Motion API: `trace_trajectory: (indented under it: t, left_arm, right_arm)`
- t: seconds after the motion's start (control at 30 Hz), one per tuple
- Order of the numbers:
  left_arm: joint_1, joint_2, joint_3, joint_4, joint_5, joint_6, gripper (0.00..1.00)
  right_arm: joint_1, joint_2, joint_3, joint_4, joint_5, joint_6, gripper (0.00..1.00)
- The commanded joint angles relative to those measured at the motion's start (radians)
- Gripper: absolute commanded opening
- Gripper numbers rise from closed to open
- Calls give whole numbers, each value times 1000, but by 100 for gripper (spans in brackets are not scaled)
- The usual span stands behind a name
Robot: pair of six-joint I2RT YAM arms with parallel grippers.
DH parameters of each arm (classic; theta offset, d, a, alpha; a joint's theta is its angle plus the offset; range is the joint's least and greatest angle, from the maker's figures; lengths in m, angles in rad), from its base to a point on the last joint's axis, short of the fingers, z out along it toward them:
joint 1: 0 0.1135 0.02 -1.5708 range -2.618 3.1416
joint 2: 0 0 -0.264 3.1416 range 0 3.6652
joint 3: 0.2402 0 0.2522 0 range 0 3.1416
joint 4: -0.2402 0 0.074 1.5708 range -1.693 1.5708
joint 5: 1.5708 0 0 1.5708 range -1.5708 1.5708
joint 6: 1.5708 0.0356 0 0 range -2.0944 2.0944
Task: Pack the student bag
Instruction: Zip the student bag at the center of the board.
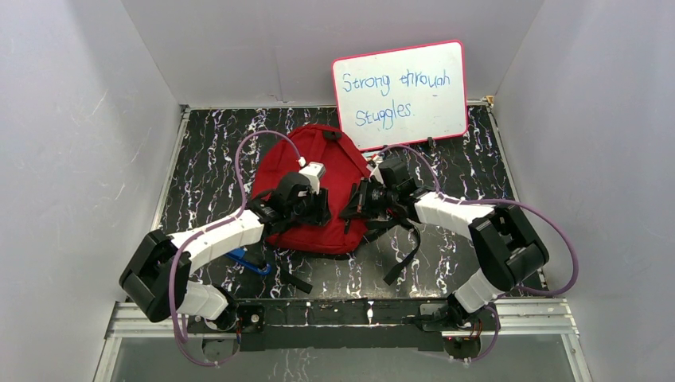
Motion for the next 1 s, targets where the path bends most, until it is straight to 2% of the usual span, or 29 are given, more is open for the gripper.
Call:
trace_trajectory:
  t: [0.0,0.2,0.67,0.97]
  left_arm:
    - [-25,32,-57,-128,45,-24,40]
    - [-27,50,-64,-129,31,-6,40]
    - [-27,67,-65,-130,21,5,40]
    - [-29,71,-72,-130,20,6,40]
  right_arm:
    - [-36,-18,8,86,87,-6,0]
    - [-74,-3,37,73,157,-49,0]
    - [-164,161,171,159,141,-98,0]
    - [-210,208,224,204,142,-103,0]
